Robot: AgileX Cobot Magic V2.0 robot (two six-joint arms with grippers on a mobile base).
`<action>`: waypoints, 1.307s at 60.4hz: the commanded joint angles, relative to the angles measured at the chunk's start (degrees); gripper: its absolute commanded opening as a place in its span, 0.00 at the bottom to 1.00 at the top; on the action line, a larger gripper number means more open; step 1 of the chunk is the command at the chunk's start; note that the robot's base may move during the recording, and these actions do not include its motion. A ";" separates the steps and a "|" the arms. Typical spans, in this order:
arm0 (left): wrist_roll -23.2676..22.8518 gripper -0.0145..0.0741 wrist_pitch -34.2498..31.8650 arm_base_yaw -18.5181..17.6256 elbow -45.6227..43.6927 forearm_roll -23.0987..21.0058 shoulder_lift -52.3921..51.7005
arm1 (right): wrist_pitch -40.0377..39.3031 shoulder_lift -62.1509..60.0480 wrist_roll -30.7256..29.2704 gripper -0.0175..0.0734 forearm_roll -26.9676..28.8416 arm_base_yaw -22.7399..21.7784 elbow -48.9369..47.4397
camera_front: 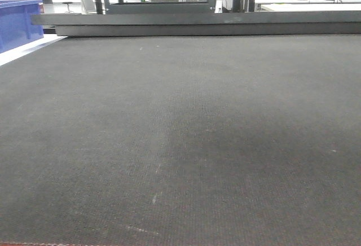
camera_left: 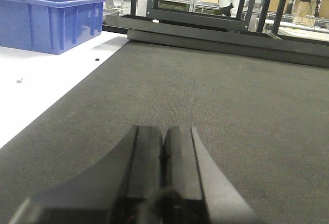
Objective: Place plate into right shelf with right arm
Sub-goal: 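Drive the base away from the table holding the plate in the right gripper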
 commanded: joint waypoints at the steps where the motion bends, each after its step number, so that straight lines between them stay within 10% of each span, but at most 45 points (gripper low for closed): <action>1: -0.34 0.11 -5.10 0.00 0.43 0.01 -0.62 | -6.57 -1.25 -0.38 0.26 -1.08 0.13 -1.65; 79: -0.34 0.11 -5.10 0.00 0.43 0.01 -0.62 | -6.21 -1.50 -0.38 0.26 -1.08 0.13 -1.65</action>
